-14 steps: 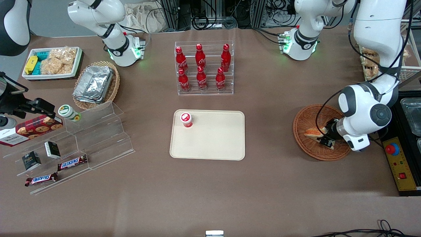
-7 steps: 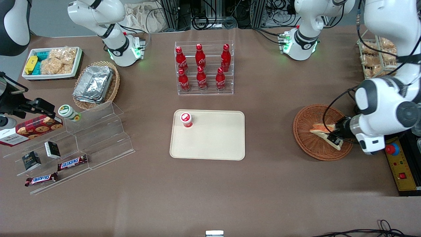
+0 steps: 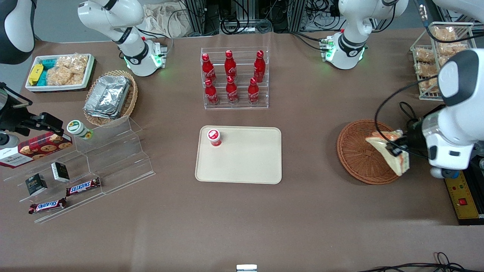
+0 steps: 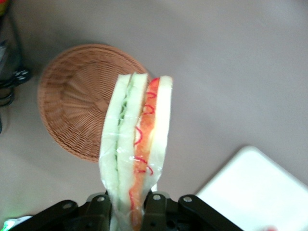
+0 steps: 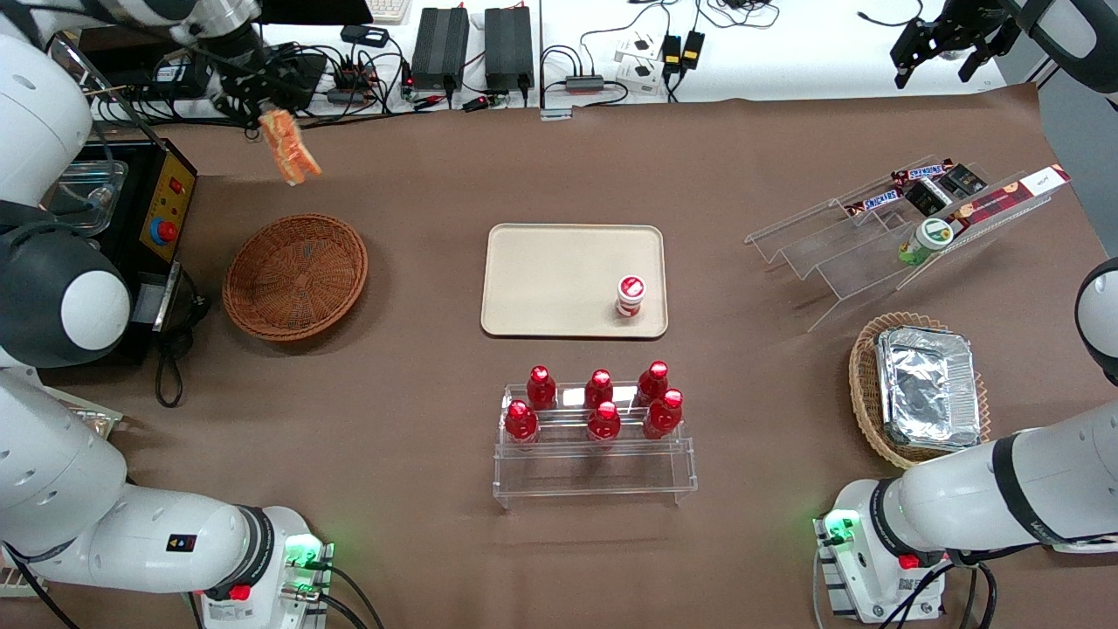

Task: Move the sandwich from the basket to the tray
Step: 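Lift the sandwich and carry it over the cream tray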

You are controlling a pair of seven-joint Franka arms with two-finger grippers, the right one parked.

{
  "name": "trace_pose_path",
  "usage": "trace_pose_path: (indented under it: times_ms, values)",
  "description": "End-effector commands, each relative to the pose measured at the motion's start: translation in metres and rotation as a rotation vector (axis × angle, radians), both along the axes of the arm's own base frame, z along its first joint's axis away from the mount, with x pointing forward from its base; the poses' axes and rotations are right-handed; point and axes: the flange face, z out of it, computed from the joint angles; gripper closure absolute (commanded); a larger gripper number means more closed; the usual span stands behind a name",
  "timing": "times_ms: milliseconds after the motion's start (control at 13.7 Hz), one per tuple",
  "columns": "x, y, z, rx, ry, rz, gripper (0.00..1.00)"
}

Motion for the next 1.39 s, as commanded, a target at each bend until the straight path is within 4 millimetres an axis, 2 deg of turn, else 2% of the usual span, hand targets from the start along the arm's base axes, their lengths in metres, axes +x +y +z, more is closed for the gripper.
trace_pose_path:
  times_ms: [0,146,219,438,583,802,1021,1167,1312]
  values:
    - [0.008,-0.057,0.003,-0.029,0.0,-0.211,1.0]
    - [0.015,-0.105,-0.01,-0.083,-0.009,-0.342,1.0]
    - [0.017,-0.133,-0.025,-0.089,0.002,-0.387,1.0]
    - [0.019,-0.213,-0.093,-0.009,-0.026,-0.502,1.0]
    - [0.023,-0.242,-0.14,-0.025,-0.037,-0.524,1.0]
    - [0.016,-0.284,-0.199,-0.035,-0.044,-0.506,1.0]
    - [-0.013,-0.325,-0.246,-0.015,-0.041,-0.556,1.0]
    - [-0.033,-0.339,-0.275,0.011,-0.046,-0.533,1.0]
    - [-0.044,-0.345,-0.29,0.02,-0.03,-0.498,1.0]
